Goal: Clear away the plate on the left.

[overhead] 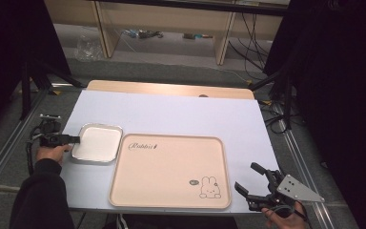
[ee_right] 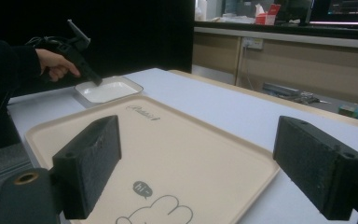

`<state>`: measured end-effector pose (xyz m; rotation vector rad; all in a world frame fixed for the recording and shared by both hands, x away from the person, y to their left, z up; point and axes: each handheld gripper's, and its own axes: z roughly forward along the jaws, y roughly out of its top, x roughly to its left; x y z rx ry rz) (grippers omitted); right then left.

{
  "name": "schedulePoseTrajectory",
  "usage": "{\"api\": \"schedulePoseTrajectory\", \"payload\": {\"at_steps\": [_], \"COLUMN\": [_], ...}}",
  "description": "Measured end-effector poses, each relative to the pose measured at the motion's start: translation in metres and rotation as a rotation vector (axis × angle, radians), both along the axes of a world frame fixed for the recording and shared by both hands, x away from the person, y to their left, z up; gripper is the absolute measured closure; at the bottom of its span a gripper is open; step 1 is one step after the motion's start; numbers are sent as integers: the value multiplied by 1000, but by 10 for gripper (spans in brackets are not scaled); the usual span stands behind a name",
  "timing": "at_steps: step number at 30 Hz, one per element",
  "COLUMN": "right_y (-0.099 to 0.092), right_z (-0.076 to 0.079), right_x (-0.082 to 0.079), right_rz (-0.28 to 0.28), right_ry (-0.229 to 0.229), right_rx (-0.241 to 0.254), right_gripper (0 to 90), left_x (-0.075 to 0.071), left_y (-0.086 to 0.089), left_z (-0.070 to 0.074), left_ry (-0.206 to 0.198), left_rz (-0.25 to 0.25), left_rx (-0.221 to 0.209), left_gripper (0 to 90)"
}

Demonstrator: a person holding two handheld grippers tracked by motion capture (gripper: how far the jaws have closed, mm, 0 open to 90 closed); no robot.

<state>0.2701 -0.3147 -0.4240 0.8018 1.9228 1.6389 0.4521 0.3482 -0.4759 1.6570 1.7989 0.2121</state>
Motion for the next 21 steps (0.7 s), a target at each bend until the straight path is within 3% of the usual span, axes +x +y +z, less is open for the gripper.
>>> {"api": "schedulePoseTrajectory", "payload": {"at_steps": [3, 4, 6, 12, 14, 17, 18, 20, 21], "right_y": [-1, 0, -1, 0, -1, -1, 0, 0, -1], "right_z": [0, 0, 0, 0, 1, 1, 1, 0, 0], "right_x": [0, -2, 1, 0, 1, 1, -1, -1, 0], "right_rz": [0, 7, -3, 0, -2, 1, 1, -3, 0], "right_ry": [-4, 27, -26, -2, -27, -21, 8, 10, -11], "right_rx": [-9, 9, -17, -3, -12, -8, 3, -5, -10], "right_gripper": [158, 158, 158, 158, 158, 158, 158, 158, 158], "left_x": [-2, -2, -3, -7, -8, -10, -10, -11, -12], "left_y": [2, 3, 3, 0, -3, -10, -12, -19, -22], "left_z": [2, 2, 5, 15, 17, 21, 22, 24, 25], "left_ry": [-8, -18, -34, -94, -104, -121, -123, -122, -122], "left_rz": [12, 19, 37, 37, 23, 10, -4, -29, -37], "left_rx": [6, 2, -15, -74, -94, -117, -116, -107, -102], "left_gripper": [883, 884, 883, 883, 883, 883, 883, 883, 883]}}
